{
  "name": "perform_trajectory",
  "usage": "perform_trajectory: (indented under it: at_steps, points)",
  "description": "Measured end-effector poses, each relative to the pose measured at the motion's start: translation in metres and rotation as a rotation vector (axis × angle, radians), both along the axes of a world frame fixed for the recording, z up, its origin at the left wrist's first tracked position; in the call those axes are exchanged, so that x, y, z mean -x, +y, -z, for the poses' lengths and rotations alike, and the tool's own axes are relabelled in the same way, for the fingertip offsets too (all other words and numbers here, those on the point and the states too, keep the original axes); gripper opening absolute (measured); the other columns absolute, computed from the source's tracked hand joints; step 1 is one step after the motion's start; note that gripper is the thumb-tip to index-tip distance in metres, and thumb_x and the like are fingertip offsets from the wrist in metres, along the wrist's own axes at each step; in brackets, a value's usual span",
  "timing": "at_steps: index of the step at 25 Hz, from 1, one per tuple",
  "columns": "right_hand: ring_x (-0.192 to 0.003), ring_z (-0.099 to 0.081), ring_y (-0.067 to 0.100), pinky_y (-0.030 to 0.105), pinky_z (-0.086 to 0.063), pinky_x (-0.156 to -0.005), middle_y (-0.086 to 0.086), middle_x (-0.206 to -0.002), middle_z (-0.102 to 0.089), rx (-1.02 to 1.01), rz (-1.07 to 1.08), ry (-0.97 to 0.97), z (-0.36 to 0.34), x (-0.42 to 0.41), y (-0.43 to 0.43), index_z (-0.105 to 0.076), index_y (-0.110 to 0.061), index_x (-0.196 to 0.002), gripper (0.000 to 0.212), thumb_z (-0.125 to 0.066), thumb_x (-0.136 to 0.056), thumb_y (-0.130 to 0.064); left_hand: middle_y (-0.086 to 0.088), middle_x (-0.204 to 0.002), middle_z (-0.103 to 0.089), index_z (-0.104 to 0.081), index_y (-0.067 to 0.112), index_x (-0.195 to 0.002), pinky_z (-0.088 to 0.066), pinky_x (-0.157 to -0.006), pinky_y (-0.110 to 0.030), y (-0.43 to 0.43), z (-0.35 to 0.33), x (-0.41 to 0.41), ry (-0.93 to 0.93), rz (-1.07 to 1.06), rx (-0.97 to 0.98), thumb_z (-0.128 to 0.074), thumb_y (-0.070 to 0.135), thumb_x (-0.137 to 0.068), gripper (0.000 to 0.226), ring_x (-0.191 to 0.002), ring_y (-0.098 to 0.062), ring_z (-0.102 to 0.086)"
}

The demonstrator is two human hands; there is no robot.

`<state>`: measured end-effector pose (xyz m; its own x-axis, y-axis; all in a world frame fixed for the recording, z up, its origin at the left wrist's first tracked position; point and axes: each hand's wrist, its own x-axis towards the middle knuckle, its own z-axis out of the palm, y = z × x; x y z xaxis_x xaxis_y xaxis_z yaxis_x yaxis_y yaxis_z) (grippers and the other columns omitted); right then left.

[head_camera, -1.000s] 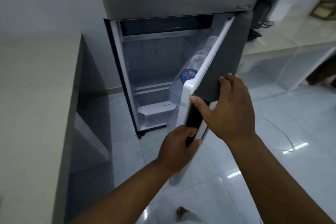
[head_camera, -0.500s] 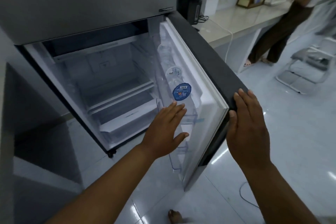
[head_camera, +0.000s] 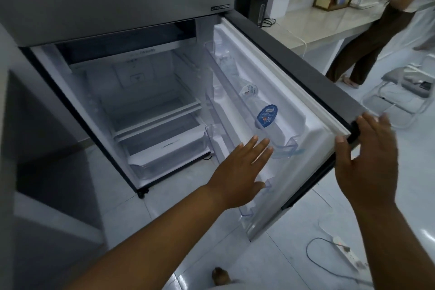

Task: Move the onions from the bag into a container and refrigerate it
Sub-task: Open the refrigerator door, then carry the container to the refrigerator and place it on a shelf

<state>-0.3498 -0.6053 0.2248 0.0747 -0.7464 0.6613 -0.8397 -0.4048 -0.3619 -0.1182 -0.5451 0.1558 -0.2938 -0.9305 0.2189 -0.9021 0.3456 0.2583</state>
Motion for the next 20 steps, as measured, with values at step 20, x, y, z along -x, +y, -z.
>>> perform_trajectory:
  at_steps: [20]
  points:
    - [-0.113, -0.051, -0.001, 0.009, -0.039, -0.096, -0.013, -0.123, -0.057, -0.976, -1.758, 0.689, 0.117, -0.353, 0.318, -0.052, -0.021, -0.133, 0.042, -0.06, -0.092, -0.027, -0.003, -0.114, -0.067, -0.063, 0.012, -0.121, -0.05, -0.09, -0.032, 0.504, 0.087, -0.101, 0.576, -2.028, 0.288, -0.068, 0.026, -0.087, 0.037, -0.103, -0.017, -0.062]
